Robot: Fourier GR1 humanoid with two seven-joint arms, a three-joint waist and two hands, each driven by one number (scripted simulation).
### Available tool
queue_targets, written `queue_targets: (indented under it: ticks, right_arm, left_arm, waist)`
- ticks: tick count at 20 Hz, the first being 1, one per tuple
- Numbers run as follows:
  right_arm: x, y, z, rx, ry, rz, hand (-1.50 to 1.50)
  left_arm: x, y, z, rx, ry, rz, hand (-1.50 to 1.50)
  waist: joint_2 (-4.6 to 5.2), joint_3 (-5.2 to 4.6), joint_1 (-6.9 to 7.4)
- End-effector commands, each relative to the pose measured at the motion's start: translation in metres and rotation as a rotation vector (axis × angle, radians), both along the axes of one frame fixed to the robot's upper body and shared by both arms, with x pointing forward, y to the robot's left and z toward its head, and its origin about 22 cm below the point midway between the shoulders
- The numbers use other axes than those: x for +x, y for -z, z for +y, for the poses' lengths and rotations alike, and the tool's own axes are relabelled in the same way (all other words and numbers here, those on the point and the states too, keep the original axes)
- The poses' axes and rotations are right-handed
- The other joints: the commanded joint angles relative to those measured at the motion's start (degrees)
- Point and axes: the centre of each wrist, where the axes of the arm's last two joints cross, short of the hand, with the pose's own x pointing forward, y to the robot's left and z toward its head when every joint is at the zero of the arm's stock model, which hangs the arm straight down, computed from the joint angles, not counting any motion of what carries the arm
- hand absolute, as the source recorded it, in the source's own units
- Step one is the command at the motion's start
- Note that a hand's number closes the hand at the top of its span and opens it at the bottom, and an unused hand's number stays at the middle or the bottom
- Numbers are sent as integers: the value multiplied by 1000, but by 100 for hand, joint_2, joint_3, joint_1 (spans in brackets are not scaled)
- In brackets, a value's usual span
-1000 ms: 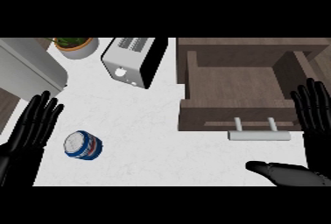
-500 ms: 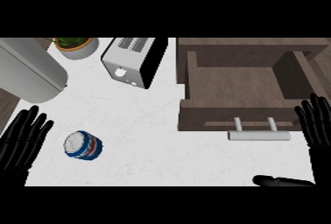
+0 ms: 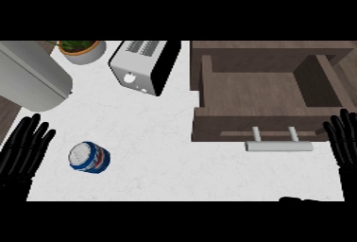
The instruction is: Pick up the can, place it into the drawer and close the drawer
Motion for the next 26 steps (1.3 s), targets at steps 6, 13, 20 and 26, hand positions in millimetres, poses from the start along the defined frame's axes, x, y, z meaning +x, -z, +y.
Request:
queue_targets:
  ticks: [6, 13, 20, 26]
  right_arm:
    - [-5, 13, -29, -2, -12, -23, -150]
    - [-2, 5, -23, -5, 21, -7, -150]
    - [-1, 14, -32, -17, 0, -11, -150]
    - [-6, 18, -22, -3, -7, -1, -150]
  left_arm:
    - [38, 31, 16, -2, -10, 35, -150]
    - [36, 66, 23, 16, -41, 52, -150]
    - [47, 77, 10, 14, -75, 74, -150]
    - [36, 112, 43, 5, -80, 61, -150]
  waist:
    - [7, 1, -31]
    - [4, -1, -10]
    - [3, 1, -9]
    - [1, 0, -4]
